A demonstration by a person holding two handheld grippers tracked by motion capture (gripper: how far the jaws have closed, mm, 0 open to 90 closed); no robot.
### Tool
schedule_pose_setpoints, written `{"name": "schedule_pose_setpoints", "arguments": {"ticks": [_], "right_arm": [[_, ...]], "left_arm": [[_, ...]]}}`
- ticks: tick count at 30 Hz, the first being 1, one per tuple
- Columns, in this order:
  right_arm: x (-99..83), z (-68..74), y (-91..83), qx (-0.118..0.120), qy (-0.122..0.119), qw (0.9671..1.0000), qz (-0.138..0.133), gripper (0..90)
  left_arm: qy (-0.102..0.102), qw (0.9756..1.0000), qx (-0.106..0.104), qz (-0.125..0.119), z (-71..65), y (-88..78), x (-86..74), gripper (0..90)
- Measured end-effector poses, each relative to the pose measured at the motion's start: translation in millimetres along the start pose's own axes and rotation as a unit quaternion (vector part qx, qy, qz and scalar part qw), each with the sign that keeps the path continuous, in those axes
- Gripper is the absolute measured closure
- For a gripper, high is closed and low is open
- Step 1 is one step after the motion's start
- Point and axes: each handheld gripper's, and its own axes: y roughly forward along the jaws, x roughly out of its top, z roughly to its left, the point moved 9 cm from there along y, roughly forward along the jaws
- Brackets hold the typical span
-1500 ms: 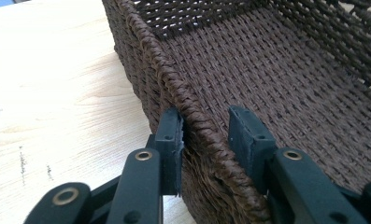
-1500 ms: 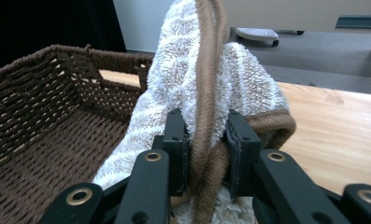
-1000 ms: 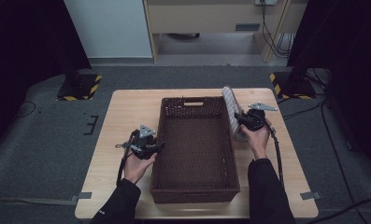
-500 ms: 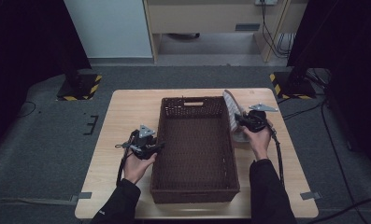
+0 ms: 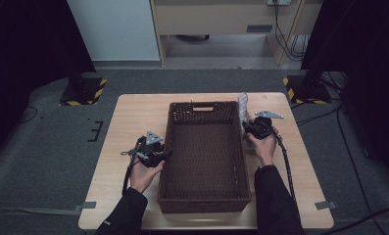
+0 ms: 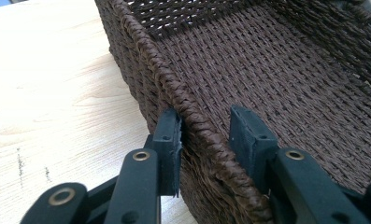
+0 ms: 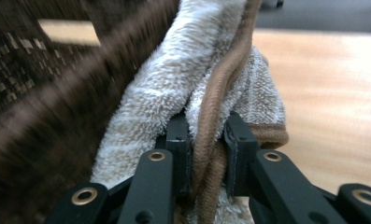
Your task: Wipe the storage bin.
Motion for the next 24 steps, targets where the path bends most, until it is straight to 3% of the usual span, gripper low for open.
{"name": "schedule_pose_setpoints", "arguments": {"ticks": [2, 5, 10, 13, 14, 15, 16, 17, 18, 22, 24], "right_arm": [[-4.1, -0.9, 1.4, -0.003, -0.006, 0.9999, 0.012, 75.9], [-22.0, -2.1, 5.9, -0.005, -0.028, 0.9977, 0.061, 75.8], [-20.7, -2.9, -4.6, -0.004, -0.026, 0.9977, 0.063, 75.7], [5.1, -4.4, -35.3, 0.005, -0.015, 0.9998, 0.01, 75.7], [5.1, -4.4, -35.3, 0.005, -0.015, 0.9998, 0.01, 75.7], [20.0, -3.6, -54.3, 0.016, -0.004, 0.9996, -0.025, 75.6], [20.0, -3.6, -54.3, 0.016, -0.004, 0.9996, -0.025, 75.6], [30.3, -2.7, -70.7, 0.026, -0.002, 0.9984, -0.05, 75.6], [33.4, -1.9, -77.5, 0.03, -0.004, 0.9979, -0.058, 75.6], [35.6, 6.2, -87.9, 0.052, -0.002, 0.9964, -0.068, 75.7], [20.3, 13.0, -78.8, 0.052, -0.021, 0.9978, -0.035, 75.7]], "left_arm": [[0.0, 1.0, 0.0, 0.001, 0.0, -0.2, -0.2, 63.3], [-0.001, 1.0, 0.001, -0.002, -0.1, 0.0, 0.0, 63.3], [-0.001, 1.0, 0.004, -0.003, 0.1, 0.4, -0.1, 63.6], [-0.002, 1.0, 0.005, -0.003, 0.0, 0.4, -0.2, 63.7], [-0.002, 1.0, 0.005, -0.003, 0.0, 0.4, -0.2, 63.8], [-0.001, 1.0, 0.006, -0.003, -0.1, 0.4, -0.3, 63.9], [-0.001, 1.0, 0.008, -0.002, -0.1, 0.3, -0.4, 63.9], [0.0, 1.0, 0.009, -0.002, -0.3, 0.3, -0.4, 64.0], [0.0, 1.0, 0.01, -0.001, -0.4, 0.3, -0.4, 64.0], [-0.001, 0.9999, 0.011, -0.002, -0.5, 0.5, -0.3, 64.1], [-0.002, 0.9999, 0.011, -0.002, -0.5, 0.5, -0.3, 64.1]]}}
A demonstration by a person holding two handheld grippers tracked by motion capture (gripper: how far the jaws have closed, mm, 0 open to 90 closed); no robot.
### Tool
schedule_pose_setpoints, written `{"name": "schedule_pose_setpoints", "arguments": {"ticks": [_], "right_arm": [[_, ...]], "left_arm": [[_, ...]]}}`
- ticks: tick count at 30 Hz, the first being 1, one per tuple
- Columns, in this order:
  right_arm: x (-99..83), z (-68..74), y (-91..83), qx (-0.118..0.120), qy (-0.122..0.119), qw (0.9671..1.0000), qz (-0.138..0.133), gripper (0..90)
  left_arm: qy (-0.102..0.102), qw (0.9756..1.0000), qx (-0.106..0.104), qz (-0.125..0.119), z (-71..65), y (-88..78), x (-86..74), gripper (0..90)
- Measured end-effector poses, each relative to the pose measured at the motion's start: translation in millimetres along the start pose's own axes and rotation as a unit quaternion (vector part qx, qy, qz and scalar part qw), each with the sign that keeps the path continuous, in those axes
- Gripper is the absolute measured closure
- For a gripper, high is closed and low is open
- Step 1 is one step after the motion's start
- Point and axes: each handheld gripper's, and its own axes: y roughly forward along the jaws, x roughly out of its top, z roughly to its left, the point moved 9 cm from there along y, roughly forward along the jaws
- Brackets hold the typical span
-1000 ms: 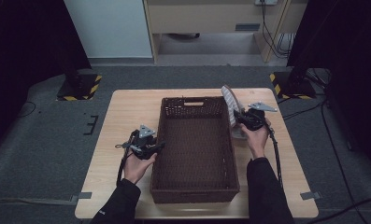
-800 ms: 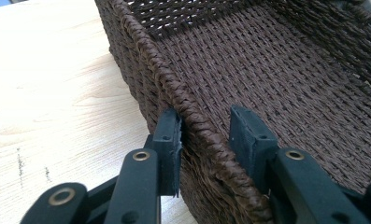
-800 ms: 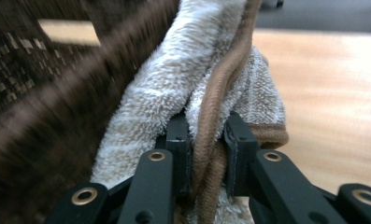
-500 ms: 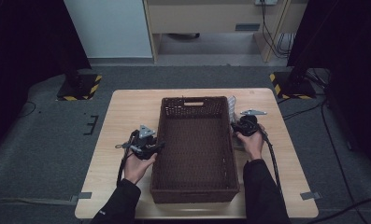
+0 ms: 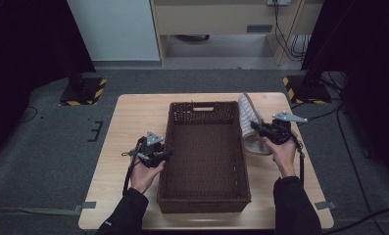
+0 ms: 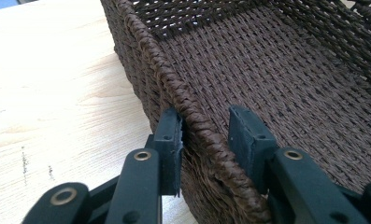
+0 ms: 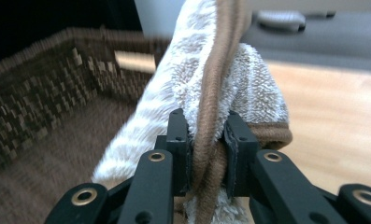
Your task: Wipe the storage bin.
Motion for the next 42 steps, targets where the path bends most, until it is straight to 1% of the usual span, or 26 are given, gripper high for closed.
{"name": "schedule_pose_setpoints", "arguments": {"ticks": [1, 4, 5, 6, 7, 8, 9, 10, 11, 14, 17, 19, 20, 23, 24, 26, 27, 28, 29, 31, 35, 38, 39, 40, 41, 42], "right_arm": [[0.0, 0.0, 0.0, 0.0, 0.0, 1.0, 0.0, 75.7], [-23.2, 0.8, 15.7, -0.006, 0.001, 0.9993, 0.036, 75.7], [-38.3, 0.3, 26.0, -0.012, 0.003, 0.9985, 0.053, 75.8], [-38.3, 0.3, 26.0, -0.012, 0.003, 0.9985, 0.053, 75.8], [-53.9, -0.8, 34.7, -0.019, 0.005, 0.9968, 0.077, 75.8], [-62.4, -2.0, 38.7, -0.023, -0.003, 0.9956, 0.091, 75.8], [-62.4, -2.0, 38.7, -0.023, -0.003, 0.9956, 0.091, 75.8], [-70.4, -1.9, 42.6, -0.028, -0.002, 0.9943, 0.103, 75.8], [-78.5, -3.6, 46.6, -0.032, 0.004, 0.9939, 0.105, 75.8], [-76.2, -4.2, 44.7, -0.033, 0.004, 0.9938, 0.106, 75.7], [-62.4, -5.0, 31.7, -0.034, 0.005, 0.9952, 0.092, 75.7], [-46.6, -7.0, 16.7, -0.029, 0.01, 0.9973, 0.066, 75.7], [-34.9, -7.5, 5.6, -0.025, 0.014, 0.9985, 0.046, 75.7], [-11.7, -3.0, -19.2, -0.01, 0.02, 0.9997, 0.004, 75.7], [-2.0, 4.5, -32.5, 0.013, 0.026, 0.9995, -0.015, 75.7], [-0.9, 7.9, -36.1, 0.016, 0.02, 0.9995, -0.017, 75.7], [-2.6, 12.0, -36.8, 0.022, 0.017, 0.9995, -0.013, 75.7], [-12.7, 19.1, -31.6, 0.029, 0.006, 0.9995, 0.008, 75.7], [-12.7, 19.1, -31.6, 0.029, 0.006, 0.9995, 0.008, 75.7], [-25.2, 23.2, -21.6, 0.028, 0.001, 0.9993, 0.027, 75.8], [-53.8, 20.1, 1.1, 0.013, 0.02, 0.9983, 0.054, 76.0], [-66.2, 17.6, 7.6, 0.004, 0.017, 0.9969, 0.077, 76.0], [-80.0, 17.3, 15.0, -0.004, 0.008, 0.9948, 0.102, 76.0], [-80.0, 17.3, 15.0, -0.004, 0.008, 0.9948, 0.102, 76.0], [-89.4, 16.4, 19.9, -0.01, 0.01, 0.9933, 0.114, 76.0], [-88.9, 15.2, 20.5, -0.011, 0.008, 0.9936, 0.112, 75.9]], "left_arm": [[0.0, 1.0, 0.0, 0.0, 0.0, 0.0, 0.0, 64.1], [-0.001, 1.0, 0.001, -0.001, 0.0, 0.2, 0.1, 64.2], [-0.001, 1.0, 0.002, -0.001, 0.0, 0.3, 0.2, 64.3], [-0.001, 1.0, 0.002, -0.001, 0.0, 0.3, 0.2, 64.3], [-0.002, 1.0, 0.001, -0.001, 0.1, 0.3, 0.2, 64.3], [-0.002, 1.0, 0.002, -0.001, 0.1, 0.4, 0.3, 64.3], [-0.002, 1.0, 0.002, -0.001, 0.0, 0.4, 0.3, 64.3], [-0.002, 1.0, 0.002, -0.001, 0.0, 0.4, 0.3, 64.4], [-0.003, 1.0, 0.002, -0.001, 0.1, 0.4, 0.3, 64.4], [-0.005, 1.0, 0.002, -0.002, 0.2, 0.4, 0.2, 64.3], [-0.006, 1.0, 0.002, -0.002, 0.1, 0.3, 0.0, 64.3], [-0.006, 1.0, 0.002, -0.001, 0.2, 0.2, -0.1, 64.2], [-0.006, 1.0, 0.002, -0.001, 0.2, 0.2, -0.1, 64.2], [-0.007, 1.0, 0.002, -0.002, 0.1, 0.3, 0.0, 64.2], [-0.007, 1.0, 0.002, -0.002, 0.1, 0.3, 0.0, 64.2], [-0.008, 1.0, 0.002, -0.002, 0.1, 0.3, -0.1, 64.2], [-0.007, 1.0, 0.002, -0.001, 0.1, 0.3, -0.2, 64.2], [-0.007, 1.0, 0.003, -0.001, 0.1, 0.3, -0.2, 64.3], [-0.007, 1.0, 0.003, -0.001, 0.1, 0.2, -0.3, 64.3], [-0.008, 1.0, 0.003, -0.002, 0.1, 0.4, -0.1, 64.3], [-0.009, 1.0, 0.003, -0.002, 0.2, 0.6, 0.1, 64.3], [-0.01, 0.9999, 0.003, -0.003, 0.2, 0.6, 0.1, 64.3], [-0.011, 0.9999, 0.004, -0.003, 0.3, 0.6, 0.1, 64.4], [-0.011, 0.9999, 0.004, -0.003, 0.3, 0.6, 0.1, 64.5], [-0.012, 0.9999, 0.005, -0.003, 0.5, 0.7, 0.2, 64.6], [-0.012, 0.9999, 0.005, -0.003, 0.5, 0.7, 0.2, 64.7]]}}
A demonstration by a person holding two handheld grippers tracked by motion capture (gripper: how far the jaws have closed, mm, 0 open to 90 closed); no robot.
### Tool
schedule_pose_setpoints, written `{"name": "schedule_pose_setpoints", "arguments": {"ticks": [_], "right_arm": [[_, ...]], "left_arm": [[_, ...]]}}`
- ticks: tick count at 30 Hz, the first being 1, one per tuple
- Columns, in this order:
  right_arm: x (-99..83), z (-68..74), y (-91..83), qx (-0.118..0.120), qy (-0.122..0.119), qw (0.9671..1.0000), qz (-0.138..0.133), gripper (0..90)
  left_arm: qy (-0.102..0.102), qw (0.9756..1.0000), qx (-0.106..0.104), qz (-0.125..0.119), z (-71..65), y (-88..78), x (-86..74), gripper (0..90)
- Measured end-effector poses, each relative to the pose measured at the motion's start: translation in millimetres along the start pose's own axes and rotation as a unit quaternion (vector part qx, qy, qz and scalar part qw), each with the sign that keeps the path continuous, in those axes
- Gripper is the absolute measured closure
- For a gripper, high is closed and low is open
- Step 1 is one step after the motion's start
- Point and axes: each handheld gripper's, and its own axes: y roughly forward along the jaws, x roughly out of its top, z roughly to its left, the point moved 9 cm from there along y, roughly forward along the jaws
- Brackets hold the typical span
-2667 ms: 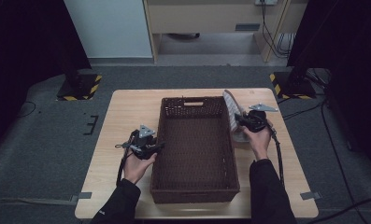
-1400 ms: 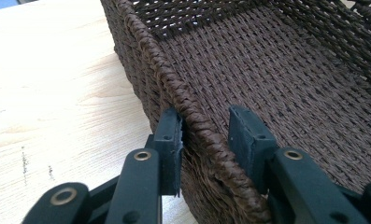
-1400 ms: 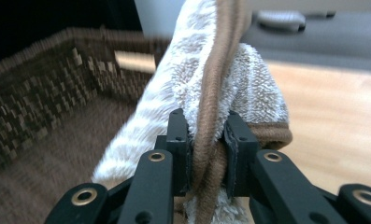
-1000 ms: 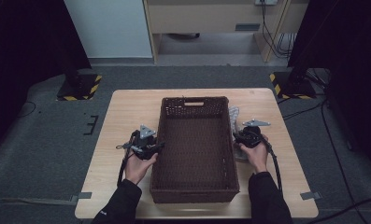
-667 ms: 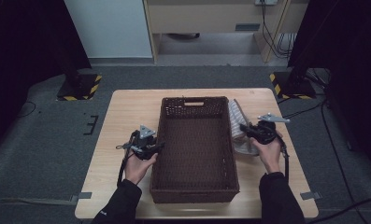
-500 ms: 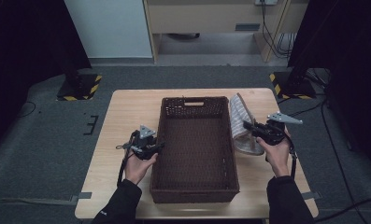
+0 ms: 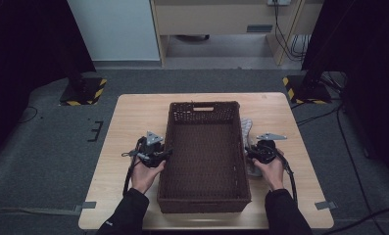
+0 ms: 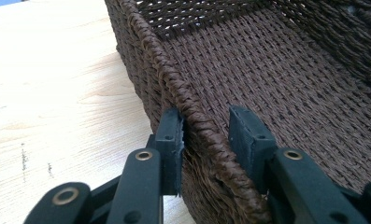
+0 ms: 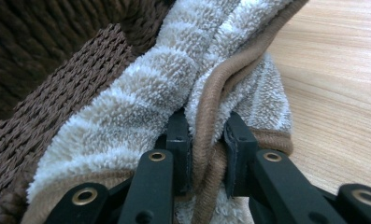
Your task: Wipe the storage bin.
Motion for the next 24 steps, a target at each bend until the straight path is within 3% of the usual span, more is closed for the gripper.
{"name": "schedule_pose_setpoints", "arguments": {"ticks": [4, 6, 7, 8, 10, 13, 15, 18, 24], "right_arm": [[6.6, -1.1, -10.5, -0.002, -0.004, 1.0, -0.006, 75.9], [15.4, -3.6, -24.6, 0.001, 0.002, 0.9996, -0.027, 75.8], [26.9, -6.1, -43.2, 0.006, 0.007, 0.9984, -0.056, 75.9], [26.9, -6.1, -43.2, 0.006, 0.007, 0.9984, -0.056, 75.9], [38.0, -5.2, -63.4, 0.015, 0.005, 0.9964, -0.083, 75.8], [49.1, 3.7, -89.4, 0.039, 0.002, 0.9926, -0.115, 75.8], [51.0, 12.2, -97.3, 0.053, -0.005, 0.991, -0.123, 75.8], [37.6, 24.2, -84.0, 0.06, -0.024, 0.9936, -0.092, 75.9], [15.2, 22.6, -54.5, 0.049, -0.011, 0.997, -0.058, 76.1]], "left_arm": [[-0.002, 1.0, -0.001, 0.0, 0.6, 0.1, 0.0, 64.8], [-0.004, 1.0, -0.001, 0.0, 0.7, 0.1, -0.2, 64.8], [-0.003, 1.0, -0.001, 0.0, 0.8, 0.0, -0.2, 64.8], [-0.003, 1.0, -0.001, 0.0, 0.8, 0.0, -0.2, 64.8], [-0.004, 1.0, -0.001, 0.0, 0.7, 0.0, -0.2, 64.8], [-0.005, 1.0, -0.001, -0.001, 0.7, 0.1, -0.2, 64.8], [-0.006, 1.0, 0.0, -0.001, 0.7, 0.0, -0.3, 65.0], [-0.007, 1.0, 0.0, -0.001, 0.7, 0.0, -0.3, 65.2], [-0.011, 0.9999, 0.002, -0.003, 1.3, 0.7, 0.5, 65.8]]}}
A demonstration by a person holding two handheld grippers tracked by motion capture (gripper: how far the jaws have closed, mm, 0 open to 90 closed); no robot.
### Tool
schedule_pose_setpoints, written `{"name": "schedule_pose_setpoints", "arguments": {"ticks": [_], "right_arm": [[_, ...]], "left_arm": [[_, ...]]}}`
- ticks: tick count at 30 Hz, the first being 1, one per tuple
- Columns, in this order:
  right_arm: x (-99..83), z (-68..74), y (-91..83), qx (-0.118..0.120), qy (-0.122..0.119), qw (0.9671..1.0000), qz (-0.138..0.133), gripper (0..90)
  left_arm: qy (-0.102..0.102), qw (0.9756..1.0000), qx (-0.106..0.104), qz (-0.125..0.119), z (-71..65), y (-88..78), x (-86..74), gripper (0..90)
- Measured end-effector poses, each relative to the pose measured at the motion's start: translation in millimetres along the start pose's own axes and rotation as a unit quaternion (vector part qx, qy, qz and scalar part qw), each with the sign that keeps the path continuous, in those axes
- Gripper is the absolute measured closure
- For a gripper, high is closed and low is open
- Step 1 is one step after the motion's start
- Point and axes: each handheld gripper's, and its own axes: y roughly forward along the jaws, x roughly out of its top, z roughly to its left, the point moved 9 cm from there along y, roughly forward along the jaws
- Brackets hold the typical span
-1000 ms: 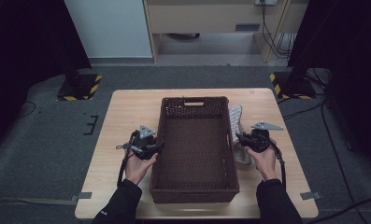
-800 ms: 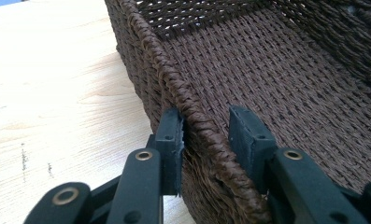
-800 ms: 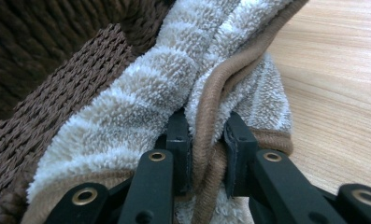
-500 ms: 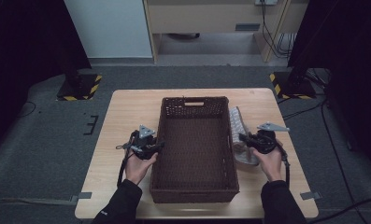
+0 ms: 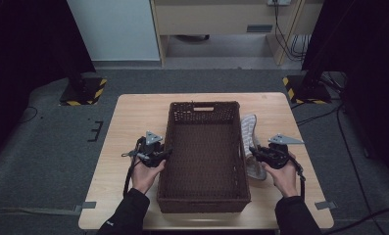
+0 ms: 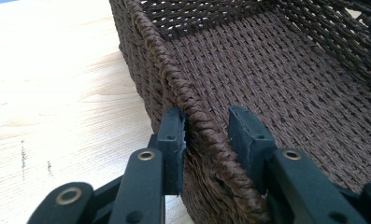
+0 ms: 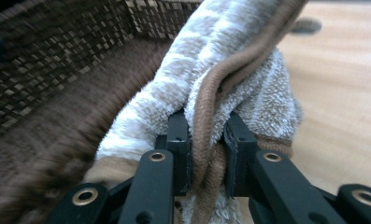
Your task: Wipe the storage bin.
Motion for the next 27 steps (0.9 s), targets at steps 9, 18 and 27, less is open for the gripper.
{"name": "schedule_pose_setpoints", "arguments": {"ticks": [9, 18, 27], "right_arm": [[-27.8, -10.3, 26.0, -0.039, -0.015, 0.9965, 0.072, 76.0], [27.5, -10.8, -42.9, -0.029, -0.01, 0.9986, -0.042, 76.1], [12.8, 13.7, -35.8, 0.013, -0.025, 0.9996, -0.006, 76.0]], "left_arm": [[0.008, 0.9998, 0.012, 0.01, 4.5, 4.9, 5.3, 68.1], [0.015, 0.9996, 0.017, 0.017, 8.8, 10.4, 10.3, 68.3], [0.016, 0.9995, 0.018, 0.019, 11.3, 14.1, 13.5, 68.4]]}}
